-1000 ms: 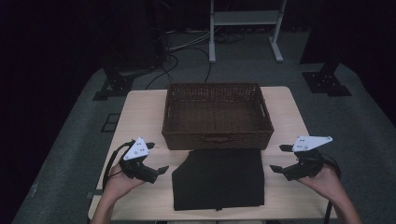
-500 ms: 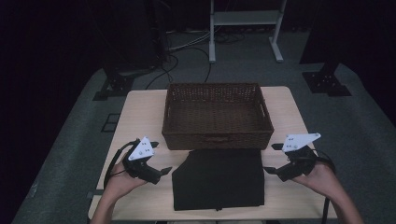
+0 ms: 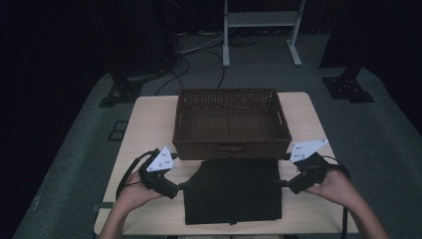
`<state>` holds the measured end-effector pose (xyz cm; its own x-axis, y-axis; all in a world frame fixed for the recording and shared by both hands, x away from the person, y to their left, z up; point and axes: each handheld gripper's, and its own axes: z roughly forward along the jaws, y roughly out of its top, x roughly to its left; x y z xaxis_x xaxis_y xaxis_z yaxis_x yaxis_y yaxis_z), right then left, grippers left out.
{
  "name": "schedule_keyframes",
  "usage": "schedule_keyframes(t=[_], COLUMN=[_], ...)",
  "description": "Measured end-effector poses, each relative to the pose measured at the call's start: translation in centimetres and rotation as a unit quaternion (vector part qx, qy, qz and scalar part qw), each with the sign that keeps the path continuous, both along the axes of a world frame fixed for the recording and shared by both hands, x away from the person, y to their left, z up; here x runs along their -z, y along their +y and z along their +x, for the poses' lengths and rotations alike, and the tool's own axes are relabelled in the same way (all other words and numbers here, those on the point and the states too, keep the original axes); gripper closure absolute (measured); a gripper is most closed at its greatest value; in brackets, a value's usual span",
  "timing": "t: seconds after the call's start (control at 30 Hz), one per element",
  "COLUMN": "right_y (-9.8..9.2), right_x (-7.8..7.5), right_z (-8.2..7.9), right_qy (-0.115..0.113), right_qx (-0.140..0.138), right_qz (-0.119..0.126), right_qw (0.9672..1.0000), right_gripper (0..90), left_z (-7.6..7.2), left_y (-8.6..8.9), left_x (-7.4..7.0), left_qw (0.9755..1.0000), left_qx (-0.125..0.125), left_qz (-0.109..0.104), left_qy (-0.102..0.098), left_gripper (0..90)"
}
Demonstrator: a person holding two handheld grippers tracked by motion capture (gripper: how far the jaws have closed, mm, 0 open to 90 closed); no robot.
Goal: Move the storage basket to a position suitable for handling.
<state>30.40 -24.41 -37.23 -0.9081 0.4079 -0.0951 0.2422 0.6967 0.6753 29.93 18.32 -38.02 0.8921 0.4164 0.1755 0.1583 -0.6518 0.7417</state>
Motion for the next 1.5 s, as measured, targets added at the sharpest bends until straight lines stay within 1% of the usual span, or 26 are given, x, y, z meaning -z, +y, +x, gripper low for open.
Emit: schedule_keyframes(t=[0.1,0.2,0.27,0.3,0.43,0.47,0.57,0.77,0.83,0.93,1.07,1.17,1.23,1.27,1.37,1.5], right_y=[0.5,0.8,1.0,1.1,1.6,1.8,2.3,3.1,3.3,3.6,4.0,4.3,4.4,4.5,4.7,5.1], right_x=[-0.1,-0.1,0.0,0.0,0.1,0.1,0.1,0.2,0.3,0.4,0.6,0.9,0.9,1.2,1.4,1.8], right_z=[0.0,0.1,0.3,0.3,0.4,0.4,0.5,0.7,0.7,0.8,1.0,1.1,1.1,1.2,1.4,1.4], right_qy=[0.0,0.001,0.005,0.005,0.007,0.009,0.011,0.017,0.016,0.021,0.026,0.028,0.029,0.031,0.035,0.038], right_qx=[-0.007,-0.013,-0.016,-0.015,-0.026,-0.029,-0.037,-0.047,-0.05,-0.052,-0.057,-0.059,-0.06,-0.063,-0.064,-0.067], right_qz=[-0.008,-0.011,-0.014,-0.016,-0.022,-0.023,-0.031,-0.04,-0.044,-0.045,-0.052,-0.056,-0.056,-0.058,-0.063,-0.067], right_qw=[0.9999,0.9998,0.9998,0.9998,0.9994,0.9993,0.9988,0.9979,0.9976,0.9974,0.9967,0.9963,0.9962,0.9959,0.9954,0.9948], right_gripper=[14.7,14.7,14.7,14.6,14.7,14.7,14.6,14.7,14.6,14.6,14.6,14.7,14.7,14.7,14.7,14.7], left_z=[0.1,0.1,0.2,0.2,0.3,0.4,0.5,0.6,0.6,0.7,0.8,1.0,1.0,1.1,1.1,1.2], left_y=[-0.4,-0.9,-1.2,-1.3,-1.8,-2.2,-2.8,-3.7,-4.1,-4.5,-5.1,-5.5,-5.6,-5.8,-6.3,-6.7], left_x=[0.0,0.0,-0.1,-0.1,-0.1,-0.1,0.1,0.3,0.4,0.5,0.7,0.8,0.9,1.1,1.4,1.7], left_qw=[1.0,0.9999,0.9998,0.9997,0.9996,0.9994,0.9987,0.9981,0.9974,0.997,0.9962,0.9963,0.9963,0.9958,0.9951,0.9947], left_qx=[0.004,0.01,0.015,0.016,0.02,0.023,0.032,0.043,0.053,0.058,0.064,0.061,0.061,0.063,0.068,0.072], left_qz=[0.001,0.006,0.013,0.014,0.018,0.02,0.033,0.035,0.04,0.042,0.048,0.05,0.049,0.052,0.057,0.056], left_qy=[0.005,0.008,0.008,0.009,0.011,0.018,0.02,0.024,0.028,0.031,0.035,0.034,0.037,0.041,0.044,0.048], left_gripper=[4.5,4.5,4.4,4.4,4.5,4.5,4.5,4.5,5.3,5.4,5.4,5.4,5.4,5.4,5.4,5.4])
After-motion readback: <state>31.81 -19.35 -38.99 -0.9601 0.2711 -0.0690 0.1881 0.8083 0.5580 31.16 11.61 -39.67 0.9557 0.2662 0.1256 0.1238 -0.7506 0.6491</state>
